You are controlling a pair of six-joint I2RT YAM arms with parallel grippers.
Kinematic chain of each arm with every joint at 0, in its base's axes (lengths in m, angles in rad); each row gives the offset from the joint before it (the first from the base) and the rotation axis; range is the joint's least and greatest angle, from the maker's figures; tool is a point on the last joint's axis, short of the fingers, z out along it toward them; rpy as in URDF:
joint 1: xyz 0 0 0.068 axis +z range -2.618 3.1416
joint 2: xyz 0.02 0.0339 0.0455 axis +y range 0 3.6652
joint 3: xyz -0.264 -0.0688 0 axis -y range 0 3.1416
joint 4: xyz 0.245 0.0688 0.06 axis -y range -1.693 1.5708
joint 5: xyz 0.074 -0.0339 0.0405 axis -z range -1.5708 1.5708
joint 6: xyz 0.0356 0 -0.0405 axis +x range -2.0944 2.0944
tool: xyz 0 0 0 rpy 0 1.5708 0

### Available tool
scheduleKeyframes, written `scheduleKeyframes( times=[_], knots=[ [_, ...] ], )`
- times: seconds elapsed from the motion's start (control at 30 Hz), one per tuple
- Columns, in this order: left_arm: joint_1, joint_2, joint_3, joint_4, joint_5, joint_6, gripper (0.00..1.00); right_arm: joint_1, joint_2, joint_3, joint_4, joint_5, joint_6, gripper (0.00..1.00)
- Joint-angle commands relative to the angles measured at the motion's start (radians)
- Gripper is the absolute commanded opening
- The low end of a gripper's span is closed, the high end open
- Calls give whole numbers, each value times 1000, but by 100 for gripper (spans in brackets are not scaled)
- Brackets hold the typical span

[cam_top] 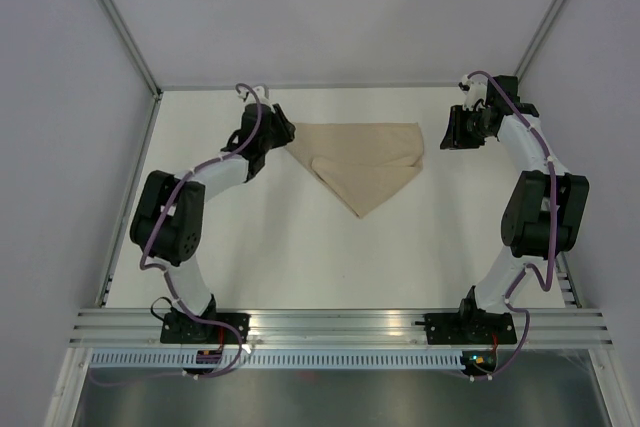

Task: Fold the napkin, place the utensils inside, and roll it up
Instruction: Fold the napkin at the center of the board.

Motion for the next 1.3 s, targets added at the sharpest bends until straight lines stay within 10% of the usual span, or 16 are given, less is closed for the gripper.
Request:
scheduleKeyframes(
  times=[0.0,0.47,1.27],
  knots=[
    [93,7,109,-73,-15,-68,42,5,-52,-1,12,-8,1,38],
    [271,341,402,-138,186,-162,46,5,-40,14,12,-17,0,38],
    [280,472,491,-156,192,-218,47,5,-14,10,21,-16,-6,37]
  ],
)
